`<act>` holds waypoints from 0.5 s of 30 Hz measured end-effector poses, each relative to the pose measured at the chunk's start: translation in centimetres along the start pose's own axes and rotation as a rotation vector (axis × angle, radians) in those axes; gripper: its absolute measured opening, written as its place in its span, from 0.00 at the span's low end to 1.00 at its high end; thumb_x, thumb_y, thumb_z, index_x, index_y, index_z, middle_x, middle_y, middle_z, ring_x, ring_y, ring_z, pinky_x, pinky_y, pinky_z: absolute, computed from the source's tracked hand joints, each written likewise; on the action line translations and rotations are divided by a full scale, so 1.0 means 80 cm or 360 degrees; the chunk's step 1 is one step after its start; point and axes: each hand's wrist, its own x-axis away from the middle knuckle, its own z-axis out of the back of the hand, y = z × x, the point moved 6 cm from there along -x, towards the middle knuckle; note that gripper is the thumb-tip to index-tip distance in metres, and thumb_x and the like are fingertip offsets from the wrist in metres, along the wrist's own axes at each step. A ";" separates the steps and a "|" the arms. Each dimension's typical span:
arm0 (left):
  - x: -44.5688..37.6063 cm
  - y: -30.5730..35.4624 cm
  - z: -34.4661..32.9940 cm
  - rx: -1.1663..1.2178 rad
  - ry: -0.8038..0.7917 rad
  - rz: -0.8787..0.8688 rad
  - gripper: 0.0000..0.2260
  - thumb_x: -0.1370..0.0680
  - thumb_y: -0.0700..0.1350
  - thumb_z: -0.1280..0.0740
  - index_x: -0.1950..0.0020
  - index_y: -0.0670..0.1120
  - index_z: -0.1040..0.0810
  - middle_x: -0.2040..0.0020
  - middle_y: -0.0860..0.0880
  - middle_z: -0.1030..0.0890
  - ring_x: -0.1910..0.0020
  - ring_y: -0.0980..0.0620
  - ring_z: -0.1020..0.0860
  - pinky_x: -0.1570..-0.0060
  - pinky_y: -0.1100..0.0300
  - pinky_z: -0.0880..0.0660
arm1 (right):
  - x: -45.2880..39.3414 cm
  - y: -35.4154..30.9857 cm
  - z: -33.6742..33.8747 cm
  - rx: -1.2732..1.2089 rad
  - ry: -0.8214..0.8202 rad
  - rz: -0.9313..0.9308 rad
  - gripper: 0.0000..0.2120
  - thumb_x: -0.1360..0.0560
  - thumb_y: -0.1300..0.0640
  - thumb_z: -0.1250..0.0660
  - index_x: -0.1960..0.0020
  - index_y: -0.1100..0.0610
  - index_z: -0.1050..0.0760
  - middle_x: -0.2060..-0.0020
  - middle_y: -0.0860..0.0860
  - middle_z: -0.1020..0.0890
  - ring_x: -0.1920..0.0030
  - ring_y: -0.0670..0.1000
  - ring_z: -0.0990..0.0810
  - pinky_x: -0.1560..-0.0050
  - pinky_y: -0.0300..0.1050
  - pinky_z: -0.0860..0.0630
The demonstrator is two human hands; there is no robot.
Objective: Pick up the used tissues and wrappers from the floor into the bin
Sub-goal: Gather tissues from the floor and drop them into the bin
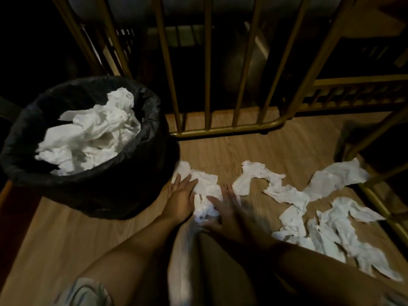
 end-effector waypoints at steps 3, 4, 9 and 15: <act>0.029 -0.019 0.000 0.0046 0.0213 -0.0121 0.14 0.20 0.45 0.38 0.35 0.48 0.24 0.34 0.47 0.26 0.32 0.49 0.31 0.30 0.58 0.37 | 0.007 0.033 -0.013 -0.0063 -0.0217 -0.0638 0.28 0.25 0.35 0.43 0.30 0.47 0.33 0.28 0.50 0.35 0.28 0.50 0.38 0.28 0.55 0.36; 0.040 -0.023 0.003 0.0077 0.0258 -0.0155 0.13 0.21 0.43 0.36 0.37 0.47 0.23 0.39 0.47 0.24 0.37 0.50 0.28 0.34 0.59 0.33 | 0.018 0.044 0.000 -0.0064 -0.0055 -0.0775 0.24 0.25 0.39 0.39 0.32 0.47 0.32 0.31 0.46 0.32 0.30 0.46 0.35 0.30 0.52 0.33; 0.076 -0.046 0.009 0.0153 0.0219 -0.0245 0.16 0.24 0.47 0.40 0.40 0.48 0.20 0.50 0.47 0.21 0.49 0.49 0.24 0.50 0.59 0.28 | 0.046 0.024 0.041 -0.0702 0.0249 -0.0165 0.24 0.25 0.56 0.30 0.37 0.36 0.36 0.44 0.30 0.28 0.44 0.30 0.26 0.48 0.26 0.27; 0.087 -0.051 0.038 0.0672 0.0540 -0.0013 0.13 0.23 0.46 0.41 0.52 0.46 0.16 0.55 0.50 0.16 0.55 0.55 0.19 0.54 0.57 0.23 | 0.026 0.046 0.027 -0.1654 0.0491 -0.0697 0.07 0.24 0.58 0.31 0.47 0.58 0.22 0.57 0.54 0.16 0.55 0.55 0.16 0.58 0.48 0.18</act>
